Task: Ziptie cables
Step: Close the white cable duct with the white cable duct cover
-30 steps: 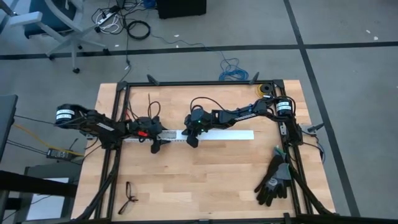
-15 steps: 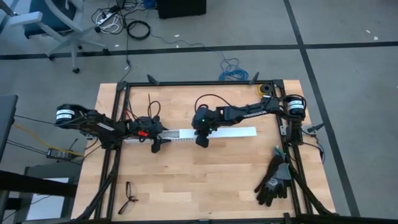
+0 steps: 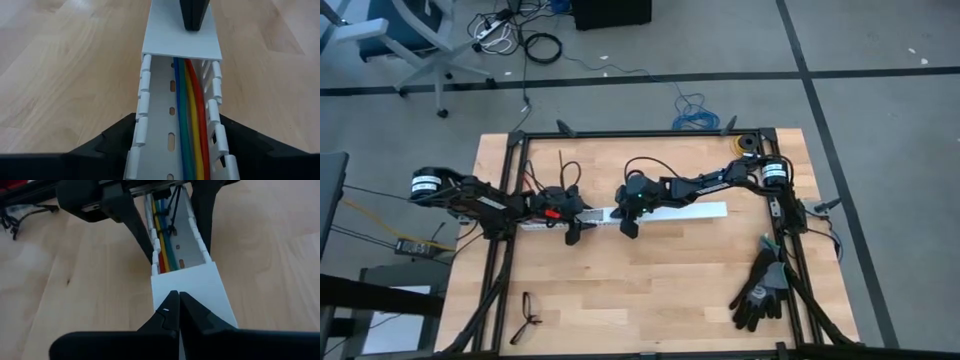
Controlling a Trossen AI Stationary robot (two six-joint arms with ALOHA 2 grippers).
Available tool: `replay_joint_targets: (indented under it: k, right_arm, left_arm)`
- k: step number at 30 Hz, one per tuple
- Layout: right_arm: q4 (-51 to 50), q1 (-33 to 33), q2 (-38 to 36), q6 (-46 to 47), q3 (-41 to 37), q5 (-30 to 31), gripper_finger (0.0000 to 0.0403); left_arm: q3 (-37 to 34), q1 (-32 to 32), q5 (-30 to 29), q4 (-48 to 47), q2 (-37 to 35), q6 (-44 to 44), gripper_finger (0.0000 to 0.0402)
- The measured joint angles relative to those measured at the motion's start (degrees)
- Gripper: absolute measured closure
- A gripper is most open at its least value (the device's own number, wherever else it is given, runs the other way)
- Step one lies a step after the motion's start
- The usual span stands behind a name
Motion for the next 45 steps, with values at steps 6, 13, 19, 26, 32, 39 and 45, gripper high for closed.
replay_joint_targets:
  k: [6, 13, 19, 26, 32, 39, 45]
  right_arm:
    - [1.69, 0.14, -1.28, -2.50, -0.10, 0.40, 0.0403]
    - [-0.67, 1.06, -5.31, -4.85, -0.19, 1.95, 0.0403]
    - [-7.07, 1.07, -6.90, -4.69, -0.25, 2.54, 0.0403]
    - [-7.78, 1.33, -6.92, -4.67, -0.21, 2.38, 0.0403]
    - [-7.94, 1.31, -6.92, -4.63, -0.21, 2.40, 0.0403]
    - [-7.97, 1.33, -6.92, -4.22, -0.19, 2.37, 0.0403]
    - [-8.14, 1.33, -6.92, -4.21, -0.19, 2.36, 0.0403]
  left_arm:
    - [0.37, 0.00, -0.34, 0.18, -0.13, -0.27, 0.0154]
    - [0.44, 0.00, -1.16, -0.23, -0.17, -0.34, 0.0154]
    - [0.42, 0.00, -1.19, -0.26, -0.16, -0.31, 0.0154]
    - [0.39, 0.00, -1.28, -0.05, -0.14, -0.16, 0.0153]
    - [0.57, 0.00, -1.26, 1.47, -0.13, -0.16, 0.0130]
    - [0.70, 0.00, -1.26, 2.87, -0.17, -0.16, 0.0103]
    - [0.70, 0.00, -1.26, 3.71, -0.17, 0.15, 0.0106]
